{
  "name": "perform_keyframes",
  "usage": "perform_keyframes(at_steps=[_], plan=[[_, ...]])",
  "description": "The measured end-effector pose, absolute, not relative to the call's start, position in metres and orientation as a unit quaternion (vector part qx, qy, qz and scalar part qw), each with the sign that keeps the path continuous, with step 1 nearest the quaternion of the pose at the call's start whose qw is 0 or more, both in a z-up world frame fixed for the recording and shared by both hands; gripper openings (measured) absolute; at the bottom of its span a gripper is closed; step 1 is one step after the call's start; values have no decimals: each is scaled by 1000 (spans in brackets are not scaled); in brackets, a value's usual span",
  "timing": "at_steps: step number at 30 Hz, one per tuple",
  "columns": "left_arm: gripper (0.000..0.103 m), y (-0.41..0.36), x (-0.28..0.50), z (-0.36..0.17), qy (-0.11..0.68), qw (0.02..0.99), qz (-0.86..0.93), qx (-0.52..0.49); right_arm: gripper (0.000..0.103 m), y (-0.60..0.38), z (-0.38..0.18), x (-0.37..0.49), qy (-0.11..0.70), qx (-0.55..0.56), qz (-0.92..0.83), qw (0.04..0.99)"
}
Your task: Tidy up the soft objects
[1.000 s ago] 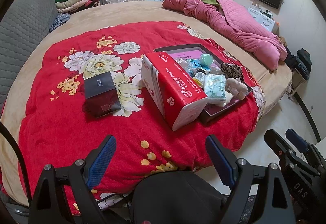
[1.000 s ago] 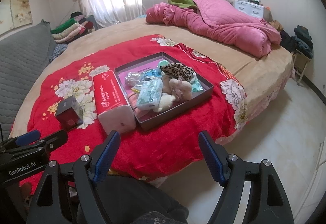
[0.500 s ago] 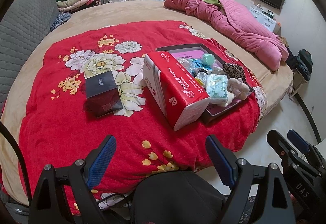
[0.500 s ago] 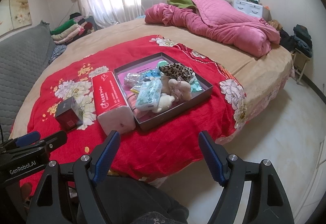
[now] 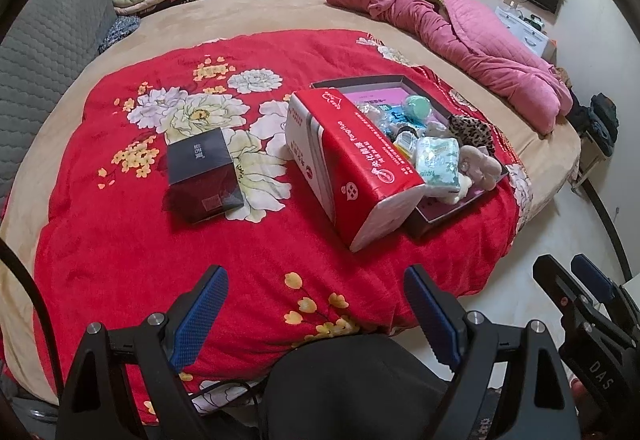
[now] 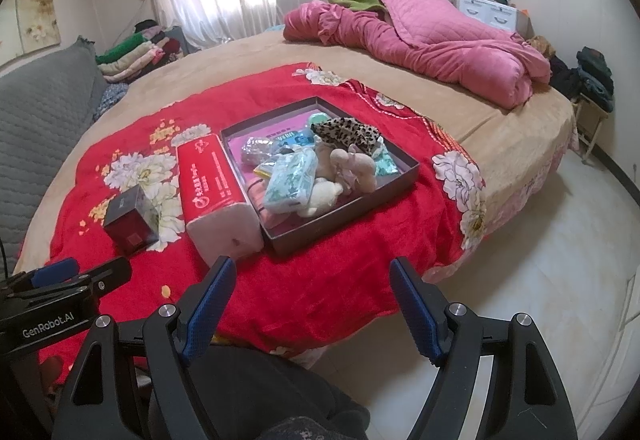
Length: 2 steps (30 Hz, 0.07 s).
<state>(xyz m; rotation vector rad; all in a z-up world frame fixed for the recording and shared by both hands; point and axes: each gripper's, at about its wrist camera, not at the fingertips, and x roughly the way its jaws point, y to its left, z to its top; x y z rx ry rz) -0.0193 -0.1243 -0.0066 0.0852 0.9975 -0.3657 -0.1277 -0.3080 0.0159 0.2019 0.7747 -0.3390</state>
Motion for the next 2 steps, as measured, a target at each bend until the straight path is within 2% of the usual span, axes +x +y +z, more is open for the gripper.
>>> perform_keyframes(at_steps=[2], plan=[[89,-121,-17,-9,479,859,-176,34,80,-305,14,-124,379,94,-165,906]])
